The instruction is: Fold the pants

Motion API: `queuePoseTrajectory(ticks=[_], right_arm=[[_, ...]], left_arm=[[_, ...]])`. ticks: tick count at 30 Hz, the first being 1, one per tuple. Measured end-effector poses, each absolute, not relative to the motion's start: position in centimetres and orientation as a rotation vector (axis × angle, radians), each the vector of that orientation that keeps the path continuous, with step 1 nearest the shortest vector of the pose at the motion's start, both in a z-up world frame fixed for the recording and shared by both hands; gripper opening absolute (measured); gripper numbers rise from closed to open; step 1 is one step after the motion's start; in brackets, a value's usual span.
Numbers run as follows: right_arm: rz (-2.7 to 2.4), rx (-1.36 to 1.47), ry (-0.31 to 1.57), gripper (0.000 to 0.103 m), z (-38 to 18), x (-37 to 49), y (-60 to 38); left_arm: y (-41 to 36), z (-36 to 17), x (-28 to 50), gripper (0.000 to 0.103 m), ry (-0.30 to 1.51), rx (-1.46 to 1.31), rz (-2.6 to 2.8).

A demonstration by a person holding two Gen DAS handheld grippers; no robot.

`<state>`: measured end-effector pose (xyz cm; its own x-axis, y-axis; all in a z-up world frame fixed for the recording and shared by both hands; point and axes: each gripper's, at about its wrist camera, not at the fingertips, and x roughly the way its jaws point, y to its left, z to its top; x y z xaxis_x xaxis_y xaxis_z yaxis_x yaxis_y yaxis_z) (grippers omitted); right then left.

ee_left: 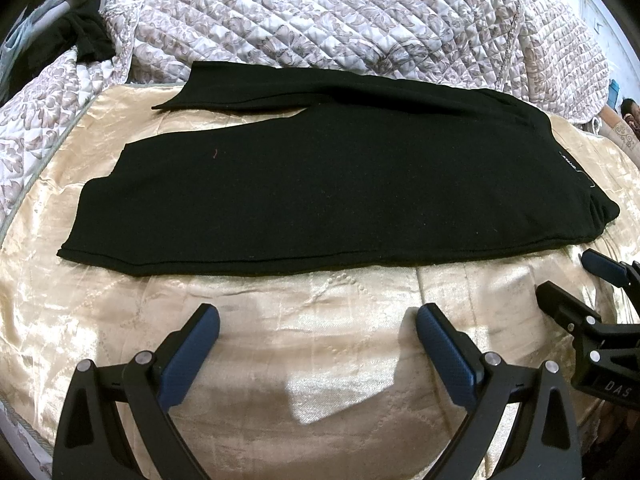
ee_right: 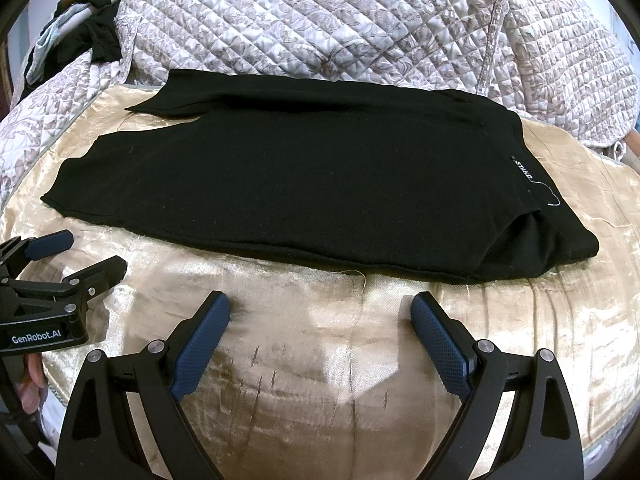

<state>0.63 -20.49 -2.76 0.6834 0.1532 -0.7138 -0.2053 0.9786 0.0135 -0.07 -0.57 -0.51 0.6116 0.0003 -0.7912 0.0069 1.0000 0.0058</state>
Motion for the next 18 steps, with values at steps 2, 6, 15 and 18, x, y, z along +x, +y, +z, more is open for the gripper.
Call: queuePoseTrajectory(ticks=[2,6,15,18], right_arm=[[0.201,-0.07,0.793,0.092,-2.76,0.65,-20.46],[0.201,-0.069,0.794,0.092,-2.76,0.67,-20.45],[0.201,-0.069,0.795,0.092,-2.95,0.69,-20.41],[0.201,-0.07,0.796,0.092,-2.93,0.68,-20.41]], left_arm=[[-0.59,-0.52,-0.08,0.1,0.913,0.009,-0.003],[-0.69,-0.48,-0.07,0.1,0.912,0.011,-0.004],[-0.97,-0.13,0.1,0.101,0.911,0.018,-0.004],[-0.98,-0.14,0.1,0.101,0.91,0.019,-0.005]])
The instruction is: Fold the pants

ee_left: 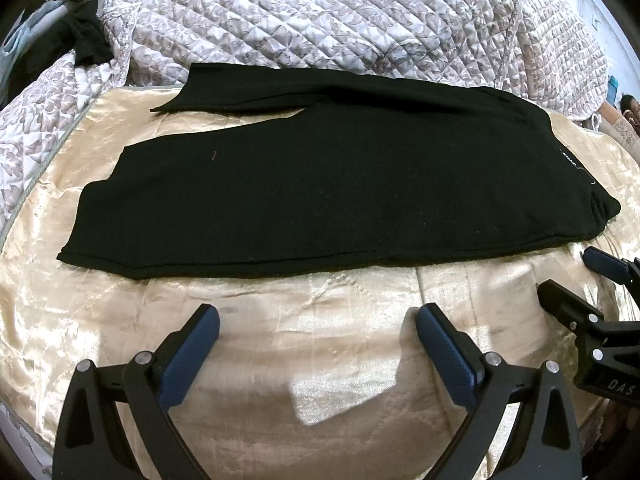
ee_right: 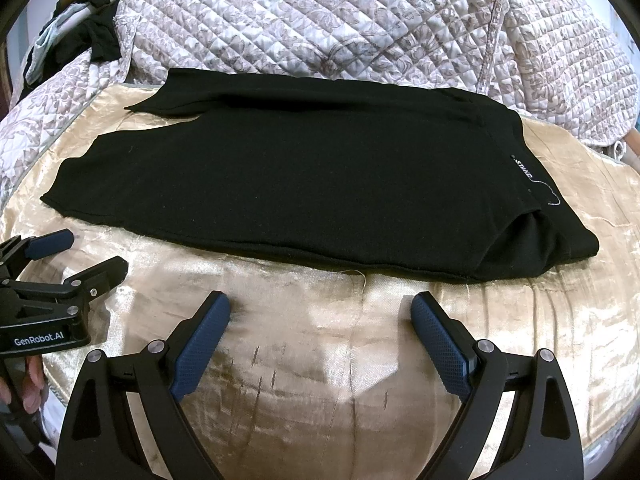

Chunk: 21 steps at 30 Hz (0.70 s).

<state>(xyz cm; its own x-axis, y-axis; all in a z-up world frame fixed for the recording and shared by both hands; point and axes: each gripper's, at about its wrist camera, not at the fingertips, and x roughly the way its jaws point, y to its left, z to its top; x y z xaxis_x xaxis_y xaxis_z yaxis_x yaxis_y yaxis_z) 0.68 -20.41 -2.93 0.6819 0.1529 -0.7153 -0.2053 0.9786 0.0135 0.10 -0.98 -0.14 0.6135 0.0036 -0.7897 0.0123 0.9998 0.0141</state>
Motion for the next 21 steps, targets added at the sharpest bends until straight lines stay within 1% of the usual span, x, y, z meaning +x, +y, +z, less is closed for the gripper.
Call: queuePoseTrajectory(ticks=[21], right_arm=[[0.211,-0.068,0.79,0.092,-3.02,0.42,-20.66]], left_arm=[[-0.82,0.13,0.11,0.1,0.899,-0.002,-0.022]])
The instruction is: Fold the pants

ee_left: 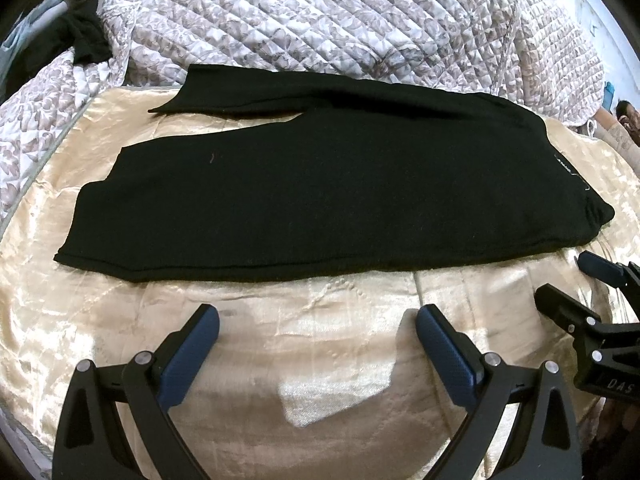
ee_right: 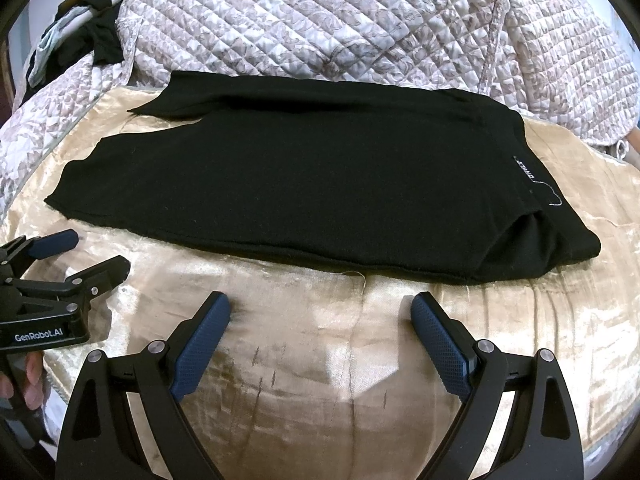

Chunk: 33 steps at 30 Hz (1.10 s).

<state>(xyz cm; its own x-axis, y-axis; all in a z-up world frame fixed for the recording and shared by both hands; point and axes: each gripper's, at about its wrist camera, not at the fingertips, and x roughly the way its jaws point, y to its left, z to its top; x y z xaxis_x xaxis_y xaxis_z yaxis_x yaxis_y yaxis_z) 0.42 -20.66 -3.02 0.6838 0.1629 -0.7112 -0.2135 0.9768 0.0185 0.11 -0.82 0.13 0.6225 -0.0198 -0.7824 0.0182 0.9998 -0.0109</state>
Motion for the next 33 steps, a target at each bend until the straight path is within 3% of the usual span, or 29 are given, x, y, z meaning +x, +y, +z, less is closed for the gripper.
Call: queuePoseTrajectory(ticks=[19,33], right_arm=[[0.22,-0.015,0.808,0.092,-2.1,0.6,-22.4],[0.089,0.267,0.826,0.092,-0.9,2.2,-30.6]], left_arm=[[1.8,1.0,0.3,0.096,0.869,-0.152,-0.036],[7.7,0.9,0.5,0.092,0.851,-0.366,0.062]])
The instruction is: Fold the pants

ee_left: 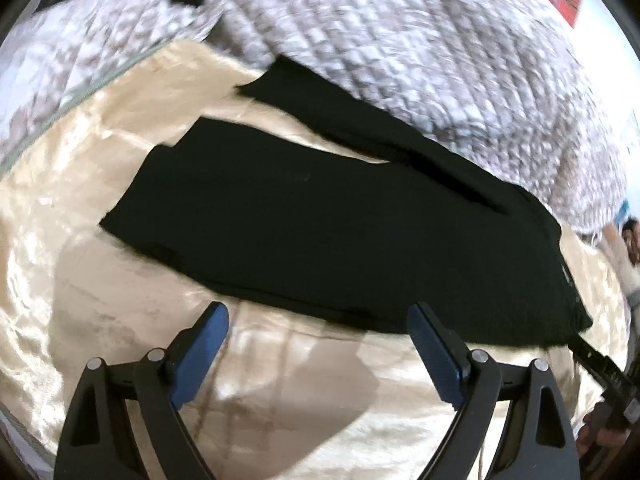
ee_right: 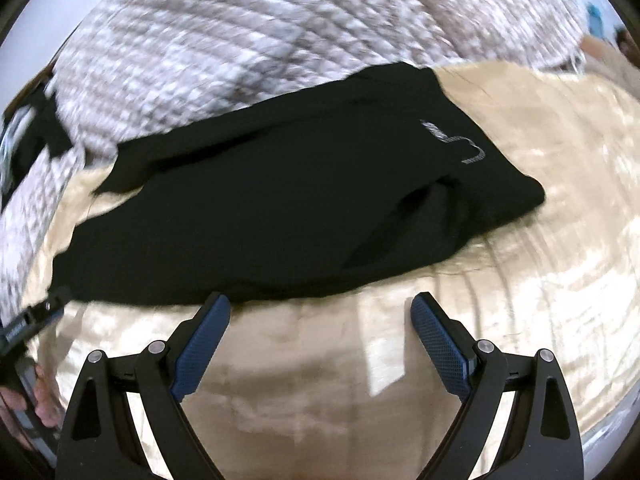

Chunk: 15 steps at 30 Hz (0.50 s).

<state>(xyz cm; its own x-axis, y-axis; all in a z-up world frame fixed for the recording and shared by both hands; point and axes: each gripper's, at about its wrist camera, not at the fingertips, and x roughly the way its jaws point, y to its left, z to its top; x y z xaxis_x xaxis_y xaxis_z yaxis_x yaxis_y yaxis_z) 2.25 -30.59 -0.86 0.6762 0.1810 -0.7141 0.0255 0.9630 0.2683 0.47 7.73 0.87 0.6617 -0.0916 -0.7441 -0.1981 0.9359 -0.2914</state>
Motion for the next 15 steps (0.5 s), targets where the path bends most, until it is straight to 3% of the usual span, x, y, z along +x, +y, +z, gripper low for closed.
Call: queuePoseTrajectory(ticks=[13,15], right_arm=[[0.08,0.462,0.805,0.092,-1.4,5.7,-34.4],[0.068,0.5,0.794,0.092,-1.5,6.3,-35.2]], left_arm=[[9.5,0.1,3.3,0.091,0.832,-0.454,0.082],[9.8,0.1,3.5,0.081,0.829,-0.462,0.091]])
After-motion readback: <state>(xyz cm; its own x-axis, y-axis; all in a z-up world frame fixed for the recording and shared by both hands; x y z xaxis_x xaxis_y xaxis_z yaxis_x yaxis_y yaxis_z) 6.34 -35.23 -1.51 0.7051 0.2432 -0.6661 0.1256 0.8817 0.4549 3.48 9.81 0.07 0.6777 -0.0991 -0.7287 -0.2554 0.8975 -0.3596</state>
